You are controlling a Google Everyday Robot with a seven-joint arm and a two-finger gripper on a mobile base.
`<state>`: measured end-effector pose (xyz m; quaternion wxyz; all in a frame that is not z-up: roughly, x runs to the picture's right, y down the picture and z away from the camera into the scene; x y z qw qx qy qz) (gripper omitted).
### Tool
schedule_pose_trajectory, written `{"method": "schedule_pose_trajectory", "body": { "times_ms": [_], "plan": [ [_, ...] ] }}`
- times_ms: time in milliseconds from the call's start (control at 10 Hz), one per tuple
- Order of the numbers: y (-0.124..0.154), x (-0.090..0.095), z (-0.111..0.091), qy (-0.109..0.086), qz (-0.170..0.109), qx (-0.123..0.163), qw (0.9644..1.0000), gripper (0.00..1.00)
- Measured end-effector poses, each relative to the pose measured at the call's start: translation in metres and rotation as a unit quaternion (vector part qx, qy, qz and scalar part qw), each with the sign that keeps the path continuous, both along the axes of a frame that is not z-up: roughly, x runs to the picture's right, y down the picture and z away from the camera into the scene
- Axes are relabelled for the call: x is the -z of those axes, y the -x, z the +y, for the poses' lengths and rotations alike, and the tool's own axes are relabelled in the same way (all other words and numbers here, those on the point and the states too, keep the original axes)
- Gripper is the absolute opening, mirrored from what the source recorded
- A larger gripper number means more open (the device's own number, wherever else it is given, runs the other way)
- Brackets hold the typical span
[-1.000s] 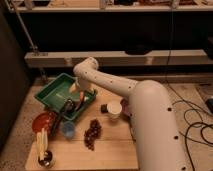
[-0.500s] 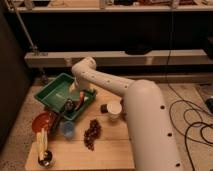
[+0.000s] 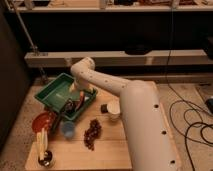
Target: Place pepper in paper cup
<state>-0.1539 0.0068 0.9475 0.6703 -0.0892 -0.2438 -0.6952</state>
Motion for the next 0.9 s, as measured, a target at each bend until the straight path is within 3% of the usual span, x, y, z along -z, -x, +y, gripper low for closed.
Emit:
{"method": "schedule_pose_trajectory", "body": {
  "times_ms": [200,500,900],
  "plan": [
    [-0.001,-0.006,0.004,0.006,0.003,-0.004,1.0000,0.78],
    [-0.002,-0.011,0.011,0.017,0.002,-0.002,0.9999,0.59],
    [0.002,-0.013,0.018,0.033,-0.008,-0.004,0.9994,0.59]
  ]
}}
